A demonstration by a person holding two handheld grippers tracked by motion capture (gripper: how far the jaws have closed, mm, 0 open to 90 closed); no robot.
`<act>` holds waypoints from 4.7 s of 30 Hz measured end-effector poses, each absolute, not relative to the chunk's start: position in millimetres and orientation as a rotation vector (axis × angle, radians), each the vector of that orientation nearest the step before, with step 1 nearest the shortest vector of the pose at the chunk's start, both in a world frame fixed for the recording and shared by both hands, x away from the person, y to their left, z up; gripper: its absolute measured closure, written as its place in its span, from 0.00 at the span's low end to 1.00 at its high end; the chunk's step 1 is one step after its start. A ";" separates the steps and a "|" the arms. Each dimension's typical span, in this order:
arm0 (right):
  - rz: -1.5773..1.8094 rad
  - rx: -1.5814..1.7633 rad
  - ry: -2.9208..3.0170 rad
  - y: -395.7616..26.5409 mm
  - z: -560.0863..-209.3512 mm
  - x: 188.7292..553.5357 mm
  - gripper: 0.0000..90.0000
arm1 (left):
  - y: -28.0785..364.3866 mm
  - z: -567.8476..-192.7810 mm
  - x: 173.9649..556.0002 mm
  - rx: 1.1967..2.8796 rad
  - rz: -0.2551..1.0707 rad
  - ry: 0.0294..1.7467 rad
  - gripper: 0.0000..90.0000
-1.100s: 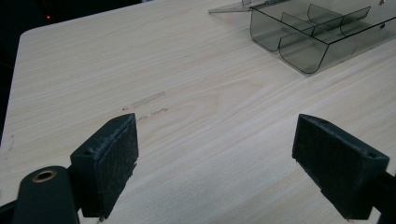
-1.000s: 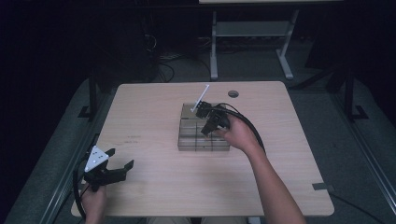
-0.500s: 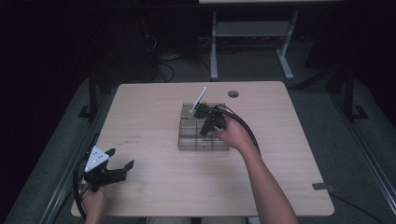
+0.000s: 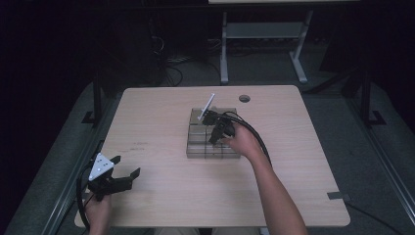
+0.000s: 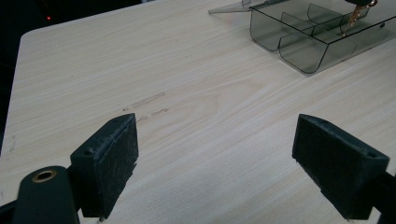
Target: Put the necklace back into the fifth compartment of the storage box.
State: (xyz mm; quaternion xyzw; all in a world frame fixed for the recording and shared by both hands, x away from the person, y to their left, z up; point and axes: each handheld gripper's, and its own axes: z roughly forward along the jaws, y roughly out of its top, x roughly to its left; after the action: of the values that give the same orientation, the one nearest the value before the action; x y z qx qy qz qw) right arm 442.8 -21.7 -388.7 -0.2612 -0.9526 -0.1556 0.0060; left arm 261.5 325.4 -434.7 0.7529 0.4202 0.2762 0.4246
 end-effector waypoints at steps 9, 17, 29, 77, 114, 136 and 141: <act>-0.484 -0.841 -2.958 -23.7 -401.8 448.0 0.98 | 326.3 -434.7 261.6 1.884 0.690 1.054 0.16; -0.476 -0.854 -2.942 -24.7 -409.8 450.5 0.98 | 325.7 -434.8 262.2 1.880 0.685 1.059 0.16; -0.472 -0.838 -2.934 -21.7 -415.0 452.2 0.97 | 325.8 -434.4 262.7 1.879 0.691 1.061 0.16; -0.555 -0.829 -2.921 -52.0 -384.2 440.3 0.75 | 324.6 -434.5 262.3 1.893 0.680 1.059 0.16; -0.584 -0.881 -2.977 -88.4 -351.6 423.0 0.55 | 324.4 -434.9 262.7 1.899 0.677 1.065 0.16; -0.639 -0.988 -2.947 -132.8 -345.6 406.8 0.47 | 323.3 -435.5 262.8 1.899 0.679 1.066 0.16; -0.641 -1.000 -2.952 -139.7 -342.5 402.3 0.46 | 323.4 -435.4 262.8 1.900 0.681 1.067 0.16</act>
State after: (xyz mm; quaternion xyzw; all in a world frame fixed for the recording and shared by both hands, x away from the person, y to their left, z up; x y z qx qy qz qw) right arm 402.3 -139.7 -342.5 -0.3142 -0.9275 -0.2013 -0.0202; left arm 262.8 323.4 -435.4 0.7568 0.4250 0.2710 0.4162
